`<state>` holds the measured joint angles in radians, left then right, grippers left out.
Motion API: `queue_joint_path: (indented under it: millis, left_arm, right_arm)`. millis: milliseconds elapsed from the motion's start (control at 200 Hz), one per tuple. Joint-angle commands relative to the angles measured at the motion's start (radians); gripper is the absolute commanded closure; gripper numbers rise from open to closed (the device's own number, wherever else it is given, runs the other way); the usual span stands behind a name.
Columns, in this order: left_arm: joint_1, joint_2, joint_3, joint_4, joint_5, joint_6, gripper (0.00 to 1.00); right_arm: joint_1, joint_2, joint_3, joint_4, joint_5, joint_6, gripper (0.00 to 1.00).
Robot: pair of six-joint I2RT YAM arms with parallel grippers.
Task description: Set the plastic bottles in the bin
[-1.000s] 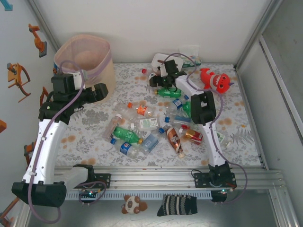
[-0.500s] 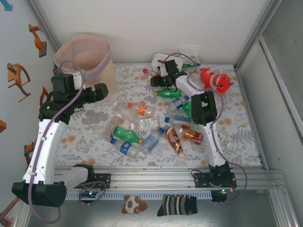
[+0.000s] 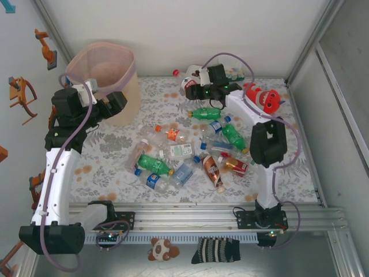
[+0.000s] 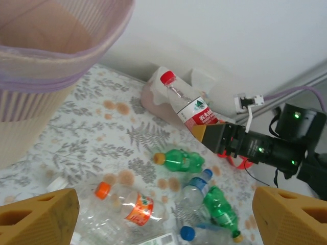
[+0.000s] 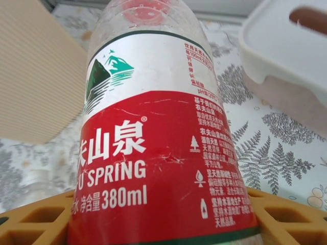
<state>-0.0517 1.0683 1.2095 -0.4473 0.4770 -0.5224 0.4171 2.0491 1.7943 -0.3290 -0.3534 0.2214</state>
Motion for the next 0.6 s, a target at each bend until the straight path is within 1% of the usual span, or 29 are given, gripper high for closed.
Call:
queue_joint_path:
  millis: [0,145,426,596]
  left_arm:
    - [0.004,0.024,0.005,0.078,0.078,-0.077,0.12]
    - [-0.014,0.048,0.012,0.146,0.149,-0.124,0.12]
    - [-0.131,0.086,0.090,0.220,0.188,-0.162,0.14]
    - [-0.183,0.110,0.135,0.297,0.214,-0.231,0.15]
  right_arm:
    - [0.012,-0.140,-0.088,0.060,0.004,-0.025,0.38]
    - [0.022,-0.290,-0.208,0.103,-0.025,-0.037,0.40]
    - [0.061,-0.537,-0.406,0.220,-0.133,-0.093,0.47]
    - [0.092,-0.640,-0.478,0.263,-0.202,-0.139,0.51]
